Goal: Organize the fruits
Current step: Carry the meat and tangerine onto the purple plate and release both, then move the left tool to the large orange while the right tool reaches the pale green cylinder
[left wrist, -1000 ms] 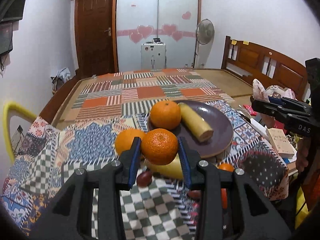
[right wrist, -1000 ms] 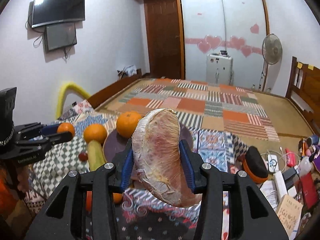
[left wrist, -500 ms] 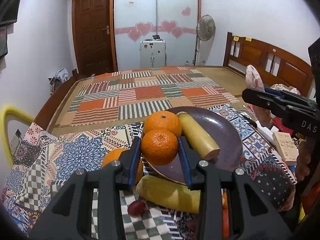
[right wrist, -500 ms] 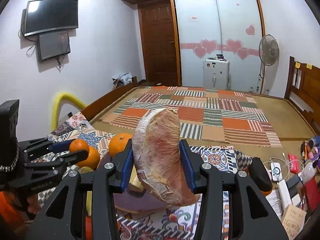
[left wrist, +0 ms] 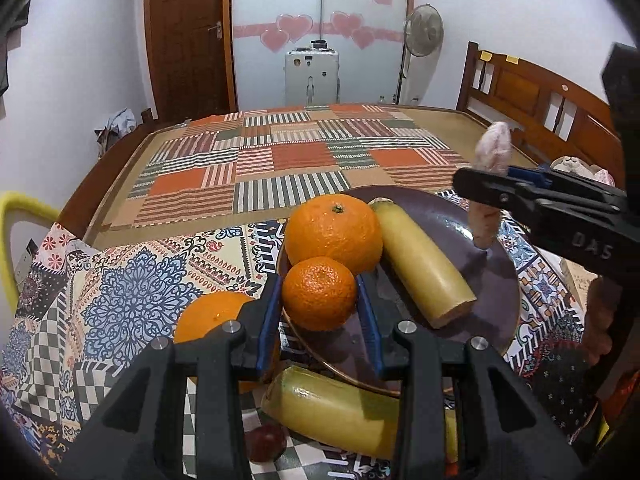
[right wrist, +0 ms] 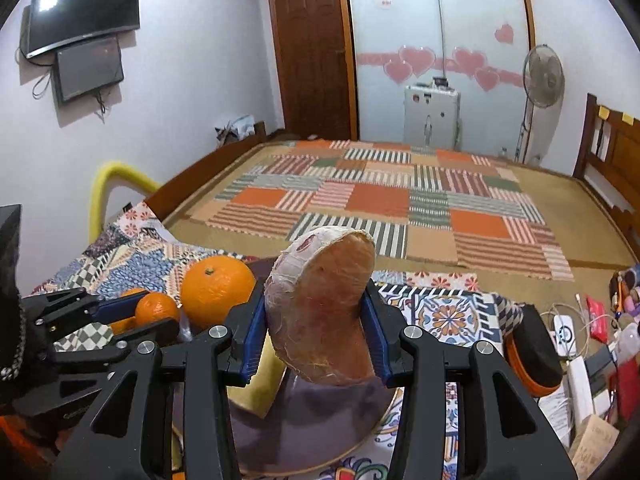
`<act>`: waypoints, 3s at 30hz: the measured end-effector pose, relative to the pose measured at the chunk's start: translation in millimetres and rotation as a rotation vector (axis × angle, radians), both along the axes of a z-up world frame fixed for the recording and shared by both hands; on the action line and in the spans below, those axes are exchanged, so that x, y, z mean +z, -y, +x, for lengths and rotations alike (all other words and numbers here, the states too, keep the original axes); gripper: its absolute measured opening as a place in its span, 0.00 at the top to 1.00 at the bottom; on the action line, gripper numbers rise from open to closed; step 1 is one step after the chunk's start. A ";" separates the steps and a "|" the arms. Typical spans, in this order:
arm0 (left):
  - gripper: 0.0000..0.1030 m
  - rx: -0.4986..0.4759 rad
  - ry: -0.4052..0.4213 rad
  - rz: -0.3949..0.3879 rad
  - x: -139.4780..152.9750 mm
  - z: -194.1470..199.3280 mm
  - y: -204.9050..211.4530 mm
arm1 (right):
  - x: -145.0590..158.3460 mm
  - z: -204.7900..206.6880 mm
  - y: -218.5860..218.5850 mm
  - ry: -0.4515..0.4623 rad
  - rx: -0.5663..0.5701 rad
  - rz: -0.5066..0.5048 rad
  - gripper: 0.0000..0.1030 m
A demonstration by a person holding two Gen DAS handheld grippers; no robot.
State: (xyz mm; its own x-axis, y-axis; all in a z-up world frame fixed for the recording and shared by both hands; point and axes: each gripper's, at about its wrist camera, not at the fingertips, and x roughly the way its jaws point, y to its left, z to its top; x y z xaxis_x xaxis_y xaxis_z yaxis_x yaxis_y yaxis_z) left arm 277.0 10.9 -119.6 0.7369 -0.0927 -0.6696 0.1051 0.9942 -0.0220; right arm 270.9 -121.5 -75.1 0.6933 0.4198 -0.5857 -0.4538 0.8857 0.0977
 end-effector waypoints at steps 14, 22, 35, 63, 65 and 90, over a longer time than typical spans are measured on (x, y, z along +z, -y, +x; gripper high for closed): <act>0.61 0.013 -0.026 -0.014 -7.1 7.3 -1.4 | -5.2 9.4 -18.6 -0.047 0.028 -0.074 0.60; 0.49 0.024 0.000 -0.017 -1.3 1.2 -4.5 | -9.0 8.7 -22.0 -0.064 0.035 -0.085 0.48; 0.46 0.049 0.059 -0.042 26.9 -23.9 -23.8 | 13.3 -10.9 -6.8 0.006 0.015 -0.058 0.44; 0.39 0.075 -0.075 -0.054 -8.6 -11.4 -56.6 | -7.3 -45.6 7.6 0.039 0.049 -0.068 0.36; 0.39 0.068 -0.073 -0.044 -9.3 -11.4 -53.3 | -6.7 -46.8 7.1 0.041 0.052 -0.066 0.36; 0.42 0.024 -0.058 -0.026 5.1 -86.6 -79.1 | -17.8 -81.9 -43.5 -0.024 0.248 -0.077 0.46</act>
